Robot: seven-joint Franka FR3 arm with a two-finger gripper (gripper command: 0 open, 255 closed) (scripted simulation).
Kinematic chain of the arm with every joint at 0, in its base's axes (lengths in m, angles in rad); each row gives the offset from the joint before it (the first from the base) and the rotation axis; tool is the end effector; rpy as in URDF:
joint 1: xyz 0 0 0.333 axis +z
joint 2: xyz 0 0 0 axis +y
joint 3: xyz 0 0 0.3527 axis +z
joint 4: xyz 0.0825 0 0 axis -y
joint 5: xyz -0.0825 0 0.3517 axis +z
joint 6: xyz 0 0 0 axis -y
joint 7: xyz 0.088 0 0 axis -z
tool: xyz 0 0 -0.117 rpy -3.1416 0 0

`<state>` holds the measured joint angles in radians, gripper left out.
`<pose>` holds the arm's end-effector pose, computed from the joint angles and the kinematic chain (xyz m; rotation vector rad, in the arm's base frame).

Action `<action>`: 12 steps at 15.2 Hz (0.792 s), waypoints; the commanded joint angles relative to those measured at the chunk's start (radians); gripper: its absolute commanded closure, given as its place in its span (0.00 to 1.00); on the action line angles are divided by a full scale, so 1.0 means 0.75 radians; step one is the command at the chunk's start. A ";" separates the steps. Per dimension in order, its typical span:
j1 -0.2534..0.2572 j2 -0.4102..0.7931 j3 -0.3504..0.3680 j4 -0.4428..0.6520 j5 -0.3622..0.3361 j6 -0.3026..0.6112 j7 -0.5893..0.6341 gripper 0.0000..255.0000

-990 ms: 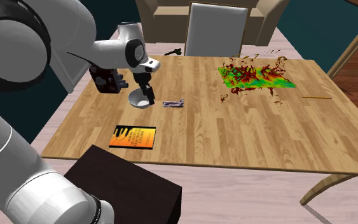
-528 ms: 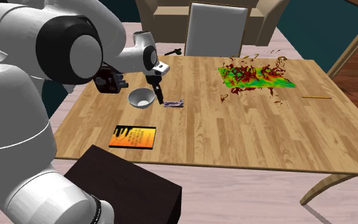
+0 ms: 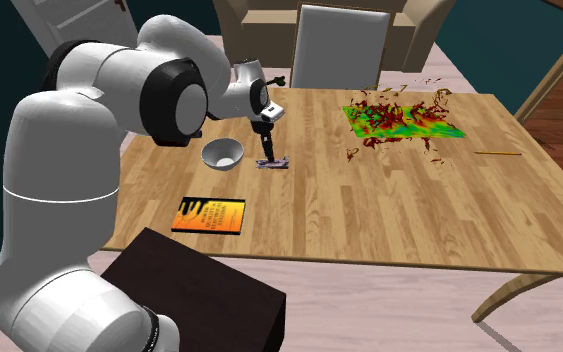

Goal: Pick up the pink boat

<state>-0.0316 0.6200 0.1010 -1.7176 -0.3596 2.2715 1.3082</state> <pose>0.6638 0.0260 0.2675 2.5711 -1.4290 0.1295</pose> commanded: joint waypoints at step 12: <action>0.014 0.124 -0.025 0.050 -0.025 0.075 0.045 1.00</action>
<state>-0.0211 0.7129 0.0827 -1.6798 -0.3781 2.3269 1.3416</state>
